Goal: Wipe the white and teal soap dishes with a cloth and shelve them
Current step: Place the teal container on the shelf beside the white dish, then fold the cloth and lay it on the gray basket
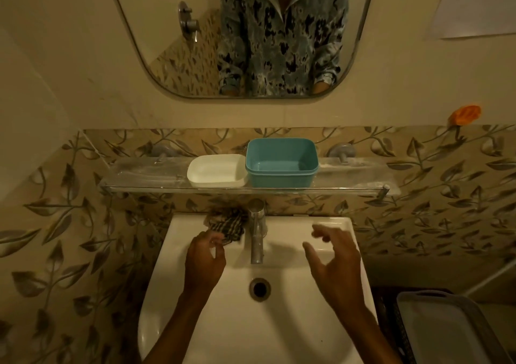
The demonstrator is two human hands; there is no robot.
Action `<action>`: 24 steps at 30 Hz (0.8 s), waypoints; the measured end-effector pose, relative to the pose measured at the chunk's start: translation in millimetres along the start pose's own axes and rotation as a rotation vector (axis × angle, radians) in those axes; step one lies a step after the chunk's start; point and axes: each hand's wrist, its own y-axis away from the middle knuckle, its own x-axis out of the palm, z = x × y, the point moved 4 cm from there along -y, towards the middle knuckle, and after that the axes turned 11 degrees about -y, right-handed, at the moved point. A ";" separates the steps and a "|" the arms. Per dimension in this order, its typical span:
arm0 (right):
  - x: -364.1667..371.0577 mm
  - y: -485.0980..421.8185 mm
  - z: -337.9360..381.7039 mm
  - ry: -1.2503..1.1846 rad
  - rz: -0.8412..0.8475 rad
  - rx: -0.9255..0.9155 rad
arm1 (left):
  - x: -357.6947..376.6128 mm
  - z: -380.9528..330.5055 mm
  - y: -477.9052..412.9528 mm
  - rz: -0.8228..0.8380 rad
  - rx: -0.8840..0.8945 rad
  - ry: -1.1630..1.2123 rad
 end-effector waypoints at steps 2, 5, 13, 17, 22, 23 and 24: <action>5.6 22.8 -15.4 0.004 0.056 0.087 | 19.7 16.4 -6.0 0.084 -0.008 -0.056; 11.2 55.5 -34.8 0.038 0.136 0.148 | 44.2 27.1 -24.7 0.211 -0.002 -0.179; 3.3 115.1 -66.0 0.066 0.235 0.286 | 78.3 38.0 -53.5 0.310 -0.009 -0.506; -2.0 124.7 -68.1 0.050 0.251 0.363 | 73.2 36.3 -64.9 0.218 -0.049 -0.390; 3.5 123.6 -63.8 0.009 0.292 0.441 | 50.3 31.2 -61.9 0.152 -0.184 0.020; 6.1 120.8 -60.9 -0.003 0.297 0.444 | 44.0 30.2 -59.6 0.146 -0.193 0.045; 9.5 117.7 -57.1 -0.020 0.303 0.441 | 35.7 29.1 -56.9 0.131 -0.192 0.046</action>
